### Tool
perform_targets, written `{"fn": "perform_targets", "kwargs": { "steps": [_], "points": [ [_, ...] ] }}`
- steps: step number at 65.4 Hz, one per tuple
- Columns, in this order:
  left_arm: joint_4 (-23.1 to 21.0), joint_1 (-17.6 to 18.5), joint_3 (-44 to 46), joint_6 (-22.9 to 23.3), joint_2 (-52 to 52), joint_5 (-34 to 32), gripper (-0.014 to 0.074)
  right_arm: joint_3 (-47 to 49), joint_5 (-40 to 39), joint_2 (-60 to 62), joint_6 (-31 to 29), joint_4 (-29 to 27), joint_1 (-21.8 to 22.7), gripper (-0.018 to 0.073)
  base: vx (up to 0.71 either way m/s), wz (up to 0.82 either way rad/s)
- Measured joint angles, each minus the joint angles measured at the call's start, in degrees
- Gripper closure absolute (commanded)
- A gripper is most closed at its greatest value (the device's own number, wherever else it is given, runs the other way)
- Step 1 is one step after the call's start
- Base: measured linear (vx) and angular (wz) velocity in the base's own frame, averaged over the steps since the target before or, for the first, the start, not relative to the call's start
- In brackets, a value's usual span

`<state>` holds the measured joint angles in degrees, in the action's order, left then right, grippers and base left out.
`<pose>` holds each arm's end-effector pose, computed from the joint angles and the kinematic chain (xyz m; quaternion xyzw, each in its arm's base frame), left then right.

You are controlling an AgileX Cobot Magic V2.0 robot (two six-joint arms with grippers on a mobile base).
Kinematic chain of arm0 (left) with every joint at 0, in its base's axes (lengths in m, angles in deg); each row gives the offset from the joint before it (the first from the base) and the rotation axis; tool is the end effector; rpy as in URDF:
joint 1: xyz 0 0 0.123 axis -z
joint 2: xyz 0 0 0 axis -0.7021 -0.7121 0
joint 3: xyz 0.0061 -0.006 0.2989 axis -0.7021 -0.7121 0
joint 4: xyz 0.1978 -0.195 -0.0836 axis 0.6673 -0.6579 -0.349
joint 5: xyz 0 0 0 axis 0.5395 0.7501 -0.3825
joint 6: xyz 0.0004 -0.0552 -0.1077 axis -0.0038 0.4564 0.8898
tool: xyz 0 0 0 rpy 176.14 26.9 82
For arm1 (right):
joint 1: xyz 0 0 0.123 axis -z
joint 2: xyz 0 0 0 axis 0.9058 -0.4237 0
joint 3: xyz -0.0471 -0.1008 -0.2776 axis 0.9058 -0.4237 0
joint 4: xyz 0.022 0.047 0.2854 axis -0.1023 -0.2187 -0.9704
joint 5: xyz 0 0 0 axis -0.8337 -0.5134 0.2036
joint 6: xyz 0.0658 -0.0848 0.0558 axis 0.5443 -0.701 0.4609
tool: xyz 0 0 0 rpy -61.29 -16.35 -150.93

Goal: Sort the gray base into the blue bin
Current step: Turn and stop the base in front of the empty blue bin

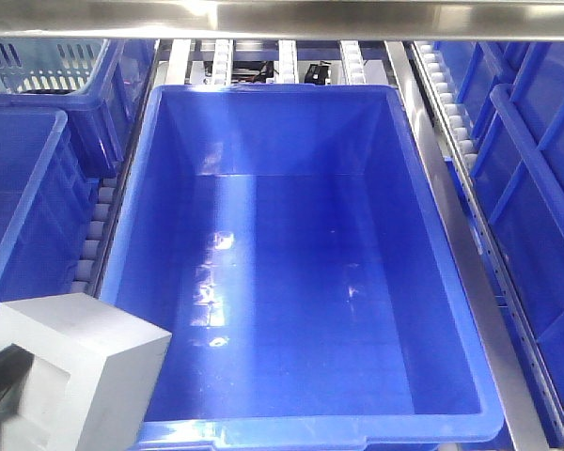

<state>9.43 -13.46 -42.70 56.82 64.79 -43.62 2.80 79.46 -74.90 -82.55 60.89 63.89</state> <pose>0.1193 -0.0774 0.2711 0.1693 0.7272 -0.2296 0.6243 0.1108 0.0008 0.1838 -0.0106 0.7429 -0.0044 0.6693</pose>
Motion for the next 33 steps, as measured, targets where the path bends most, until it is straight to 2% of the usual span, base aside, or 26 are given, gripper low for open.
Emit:
{"fn": "perform_targets", "kwargs": {
  "steps": [33],
  "points": [
    [0.0,0.0,0.0,0.0,0.0,0.0,0.0602,0.0,0.0,0.0,0.0,0.0,0.0,0.0568,0.0,0.0]
  ]
}}
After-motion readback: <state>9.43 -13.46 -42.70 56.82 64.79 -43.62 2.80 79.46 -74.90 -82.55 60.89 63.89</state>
